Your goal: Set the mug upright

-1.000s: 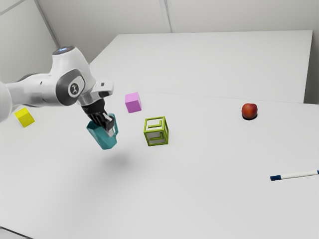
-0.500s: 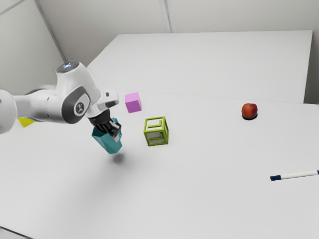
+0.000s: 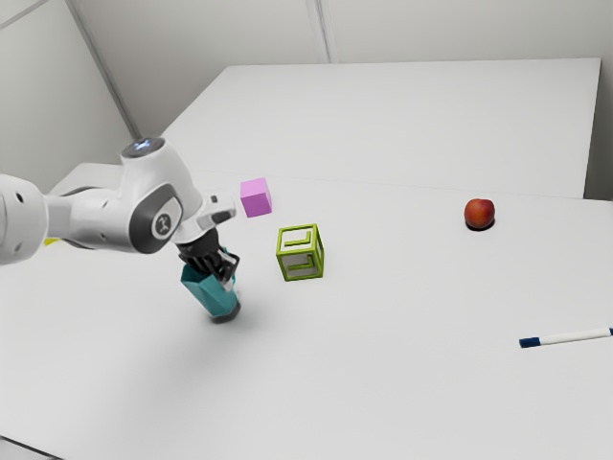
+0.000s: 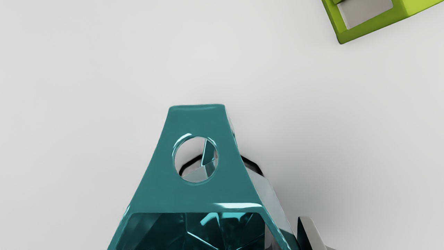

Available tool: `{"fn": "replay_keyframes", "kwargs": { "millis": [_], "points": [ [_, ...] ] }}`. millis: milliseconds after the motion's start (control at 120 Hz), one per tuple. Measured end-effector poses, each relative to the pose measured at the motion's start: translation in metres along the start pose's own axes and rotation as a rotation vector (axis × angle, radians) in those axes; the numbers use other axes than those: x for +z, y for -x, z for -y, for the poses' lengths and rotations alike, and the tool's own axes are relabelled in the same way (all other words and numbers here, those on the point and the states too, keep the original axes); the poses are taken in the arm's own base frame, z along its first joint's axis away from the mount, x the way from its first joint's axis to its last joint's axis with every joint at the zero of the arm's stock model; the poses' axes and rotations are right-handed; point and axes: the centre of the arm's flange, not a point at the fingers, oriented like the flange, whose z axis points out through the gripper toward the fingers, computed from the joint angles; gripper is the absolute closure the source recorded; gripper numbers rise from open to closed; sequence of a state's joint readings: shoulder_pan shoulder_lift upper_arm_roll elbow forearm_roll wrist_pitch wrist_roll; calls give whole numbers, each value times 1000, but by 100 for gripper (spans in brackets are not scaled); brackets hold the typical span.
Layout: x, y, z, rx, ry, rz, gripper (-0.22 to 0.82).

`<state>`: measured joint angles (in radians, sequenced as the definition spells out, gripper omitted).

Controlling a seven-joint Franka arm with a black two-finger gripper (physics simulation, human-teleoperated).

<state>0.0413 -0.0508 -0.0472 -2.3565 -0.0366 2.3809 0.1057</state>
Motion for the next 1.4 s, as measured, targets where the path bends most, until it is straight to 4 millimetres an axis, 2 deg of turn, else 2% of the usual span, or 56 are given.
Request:
{"fn": "replay_keyframes", "kwargs": {
  "millis": [425,633,958,1192,1400],
  "points": [
    [13,-1,-7,-29,3,20,76],
    [11,-1,-9,-42,13,16,59],
    [-1,-1,-12,-43,16,-4,39],
    [-15,-1,-17,-35,15,-25,33],
    [-40,2,-18,-30,13,-54,30]
  ]
}}
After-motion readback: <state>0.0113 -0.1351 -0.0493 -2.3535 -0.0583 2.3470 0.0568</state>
